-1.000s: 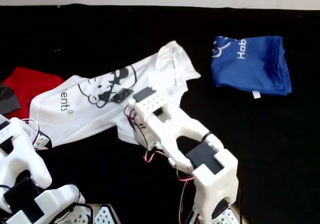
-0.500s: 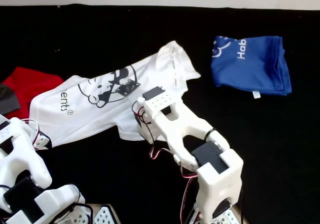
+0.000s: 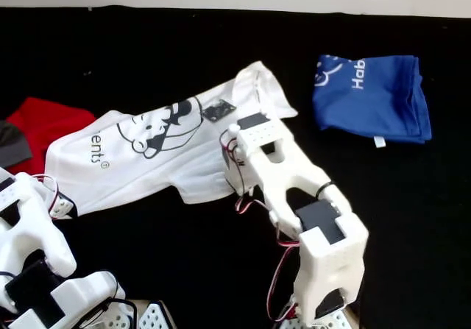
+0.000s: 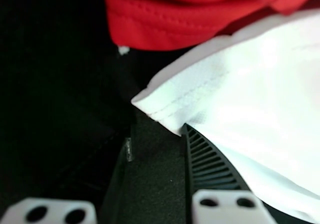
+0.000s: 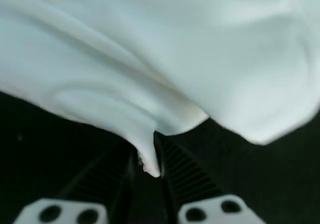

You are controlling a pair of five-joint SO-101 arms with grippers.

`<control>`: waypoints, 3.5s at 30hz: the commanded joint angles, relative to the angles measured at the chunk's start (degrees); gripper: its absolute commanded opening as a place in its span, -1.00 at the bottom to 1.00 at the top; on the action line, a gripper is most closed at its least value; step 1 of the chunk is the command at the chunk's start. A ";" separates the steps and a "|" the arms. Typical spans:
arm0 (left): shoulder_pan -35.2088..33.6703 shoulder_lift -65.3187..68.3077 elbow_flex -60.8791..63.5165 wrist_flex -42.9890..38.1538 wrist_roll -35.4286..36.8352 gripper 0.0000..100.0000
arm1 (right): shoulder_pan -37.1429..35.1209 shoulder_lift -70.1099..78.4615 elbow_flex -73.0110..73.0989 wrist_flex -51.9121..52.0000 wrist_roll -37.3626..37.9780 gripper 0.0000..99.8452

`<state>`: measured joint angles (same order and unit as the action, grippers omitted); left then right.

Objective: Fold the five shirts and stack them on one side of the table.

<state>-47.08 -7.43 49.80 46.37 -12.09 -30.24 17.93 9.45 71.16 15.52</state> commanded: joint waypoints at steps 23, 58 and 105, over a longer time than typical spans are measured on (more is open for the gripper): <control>0.84 0.22 0.22 -0.97 0.44 -0.68 | -6.73 -15.43 14.81 -2.68 2.37 -0.52; 0.84 0.22 0.13 -0.97 0.44 -0.68 | 0.75 -9.54 4.35 -1.10 2.64 -0.80; 1.27 0.22 -0.04 -0.70 0.35 -0.68 | 2.15 -15.87 -4.00 3.65 2.64 -0.99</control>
<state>-47.08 -7.43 49.80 46.37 -12.09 -30.68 6.68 5.23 74.51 17.63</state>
